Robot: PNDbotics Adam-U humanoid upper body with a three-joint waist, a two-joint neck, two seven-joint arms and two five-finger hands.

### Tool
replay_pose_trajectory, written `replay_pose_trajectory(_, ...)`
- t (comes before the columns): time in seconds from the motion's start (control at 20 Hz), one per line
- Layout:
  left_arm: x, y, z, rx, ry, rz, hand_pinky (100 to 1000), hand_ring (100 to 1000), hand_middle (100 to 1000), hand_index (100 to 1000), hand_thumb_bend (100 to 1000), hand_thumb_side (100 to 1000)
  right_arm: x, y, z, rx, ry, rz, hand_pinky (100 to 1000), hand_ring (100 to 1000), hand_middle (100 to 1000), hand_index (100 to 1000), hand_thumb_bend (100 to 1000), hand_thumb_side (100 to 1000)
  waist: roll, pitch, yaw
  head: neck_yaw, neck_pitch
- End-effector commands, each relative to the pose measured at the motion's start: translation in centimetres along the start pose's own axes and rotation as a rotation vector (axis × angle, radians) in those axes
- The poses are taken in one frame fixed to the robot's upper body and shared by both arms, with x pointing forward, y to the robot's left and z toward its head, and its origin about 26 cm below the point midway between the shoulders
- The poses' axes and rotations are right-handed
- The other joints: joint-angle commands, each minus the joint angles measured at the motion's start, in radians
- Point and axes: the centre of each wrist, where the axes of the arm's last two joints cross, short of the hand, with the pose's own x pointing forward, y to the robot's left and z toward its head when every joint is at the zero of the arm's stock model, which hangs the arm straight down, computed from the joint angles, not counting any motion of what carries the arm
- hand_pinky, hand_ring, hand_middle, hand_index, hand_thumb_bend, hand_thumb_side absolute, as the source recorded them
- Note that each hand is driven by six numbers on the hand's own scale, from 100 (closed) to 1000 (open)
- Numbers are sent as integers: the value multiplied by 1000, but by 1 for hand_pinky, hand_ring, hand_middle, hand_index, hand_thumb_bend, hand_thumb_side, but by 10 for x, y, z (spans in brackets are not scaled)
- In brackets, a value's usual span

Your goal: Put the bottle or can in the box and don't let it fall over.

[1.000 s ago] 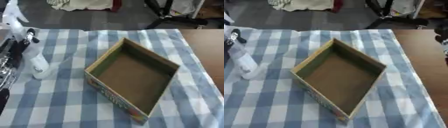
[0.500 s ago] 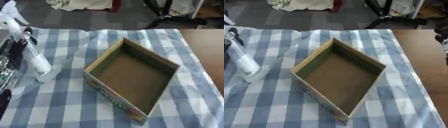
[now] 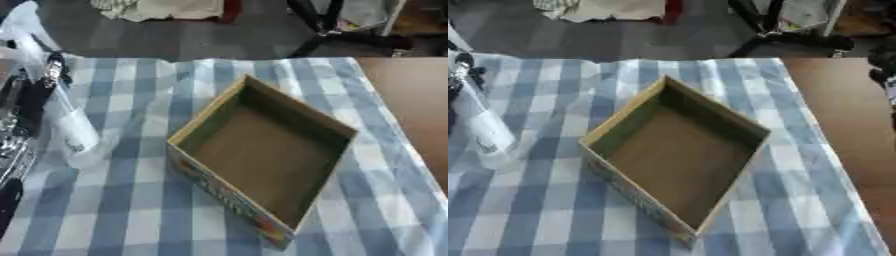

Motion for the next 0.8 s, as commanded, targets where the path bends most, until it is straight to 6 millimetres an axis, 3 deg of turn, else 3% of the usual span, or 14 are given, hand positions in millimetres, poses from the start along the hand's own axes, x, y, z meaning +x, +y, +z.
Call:
replay_pose_trajectory(0.05,27,13,-9,0,-91,-53,357,843,214,100,100,672,10,-1,-5,3,-35,2,932,876,1000,831,100,507,2,-24,0,-3,1)
replay_pose_trajectory(0.8,77,2,-11,-71,-236,-67,305,810,204,100,100,672,11,-3,-6,-4,-36,-2,931,875,1000,830,100,503,8,-43,-6,-8,24)
